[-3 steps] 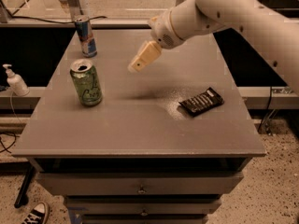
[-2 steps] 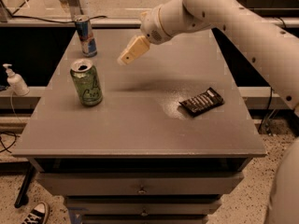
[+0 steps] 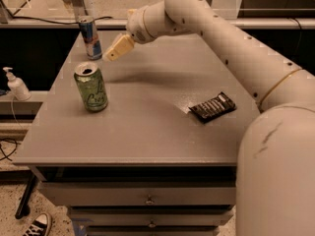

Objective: Pick redbull can

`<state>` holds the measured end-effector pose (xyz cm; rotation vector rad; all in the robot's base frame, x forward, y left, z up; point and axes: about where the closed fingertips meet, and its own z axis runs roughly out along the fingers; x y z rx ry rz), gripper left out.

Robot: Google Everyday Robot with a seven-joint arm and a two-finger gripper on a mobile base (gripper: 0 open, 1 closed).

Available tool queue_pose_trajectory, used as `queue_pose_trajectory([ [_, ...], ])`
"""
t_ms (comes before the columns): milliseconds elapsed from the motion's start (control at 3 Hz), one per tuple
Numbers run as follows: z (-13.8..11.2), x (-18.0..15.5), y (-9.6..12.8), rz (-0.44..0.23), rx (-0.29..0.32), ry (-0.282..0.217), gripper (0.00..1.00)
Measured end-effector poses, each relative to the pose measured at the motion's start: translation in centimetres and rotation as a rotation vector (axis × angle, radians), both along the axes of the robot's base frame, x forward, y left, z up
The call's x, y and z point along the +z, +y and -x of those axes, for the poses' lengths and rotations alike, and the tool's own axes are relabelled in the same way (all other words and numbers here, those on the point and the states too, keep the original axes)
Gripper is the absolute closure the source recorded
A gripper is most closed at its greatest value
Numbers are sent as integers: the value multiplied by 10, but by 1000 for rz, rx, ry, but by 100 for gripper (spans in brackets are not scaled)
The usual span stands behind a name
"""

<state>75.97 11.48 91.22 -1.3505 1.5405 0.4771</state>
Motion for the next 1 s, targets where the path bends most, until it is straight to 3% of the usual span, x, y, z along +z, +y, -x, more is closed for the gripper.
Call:
queue_pose_trajectory([
  [333,-23,-7,28,-45,-2,1,0],
  [667,-41,-14,51,-113,-27,36,0],
  [1000,-54,-18,65,-187,-56,77,17],
])
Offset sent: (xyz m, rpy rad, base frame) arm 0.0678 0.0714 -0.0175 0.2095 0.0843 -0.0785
